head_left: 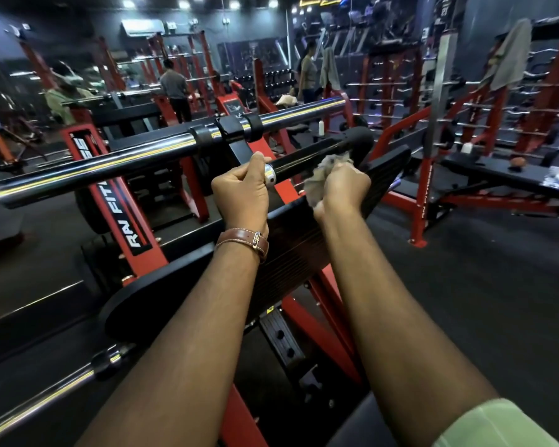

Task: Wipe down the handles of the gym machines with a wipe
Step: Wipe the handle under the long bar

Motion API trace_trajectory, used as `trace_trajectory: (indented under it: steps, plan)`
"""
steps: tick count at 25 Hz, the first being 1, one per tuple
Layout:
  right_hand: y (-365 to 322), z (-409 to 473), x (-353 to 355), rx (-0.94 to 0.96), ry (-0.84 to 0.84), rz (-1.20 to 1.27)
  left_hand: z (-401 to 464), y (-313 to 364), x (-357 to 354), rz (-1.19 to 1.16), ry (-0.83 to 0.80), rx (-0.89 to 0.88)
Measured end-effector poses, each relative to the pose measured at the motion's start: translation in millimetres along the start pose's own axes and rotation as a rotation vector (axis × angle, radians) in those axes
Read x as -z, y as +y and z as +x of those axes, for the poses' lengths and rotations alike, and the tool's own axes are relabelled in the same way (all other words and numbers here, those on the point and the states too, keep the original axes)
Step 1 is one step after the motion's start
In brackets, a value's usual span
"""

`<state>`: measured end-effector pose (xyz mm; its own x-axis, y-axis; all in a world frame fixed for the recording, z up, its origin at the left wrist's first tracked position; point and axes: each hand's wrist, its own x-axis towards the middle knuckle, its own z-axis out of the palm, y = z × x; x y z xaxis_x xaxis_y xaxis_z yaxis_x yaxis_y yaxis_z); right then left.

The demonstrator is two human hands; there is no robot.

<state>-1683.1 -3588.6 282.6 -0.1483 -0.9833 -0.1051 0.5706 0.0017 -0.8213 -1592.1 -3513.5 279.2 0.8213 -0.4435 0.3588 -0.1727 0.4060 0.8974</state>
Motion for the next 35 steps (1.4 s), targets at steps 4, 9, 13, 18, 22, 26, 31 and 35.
trace_trajectory:
  steps: [4,9,13,18,22,26,31,35]
  plan:
    - [4.1,-49.3,-3.1,-0.382,-0.179,0.287,3.3,-2.7,0.7,0.010,-0.013,-0.012]
    - [1.8,-22.5,6.0,-0.394,-0.386,0.047,-2.4,4.9,1.7,-0.018,-0.056,-0.034]
    - [-2.5,-23.1,0.9,-0.528,-0.370,0.117,-4.5,4.2,0.1,-0.069,-0.039,0.009]
    - [2.8,-53.6,9.6,0.003,-0.208,0.041,-8.1,6.1,-1.7,-0.141,-0.044,0.089]
    - [-17.3,-42.4,-11.1,1.012,-0.647,-0.965,-8.3,2.9,-5.7,-0.233,0.033,0.245]
    - [-53.3,-11.1,-23.1,1.007,-0.844,-1.403,-8.1,1.5,-1.4,-0.267,0.006,0.323]
    - [-49.7,-31.4,-17.6,1.005,-0.787,-1.206,-25.1,0.5,12.9,-0.436,-0.106,0.296]
    - [8.7,-65.1,6.1,1.559,-0.936,-1.040,-29.3,5.7,21.7,-0.765,-0.251,0.608]
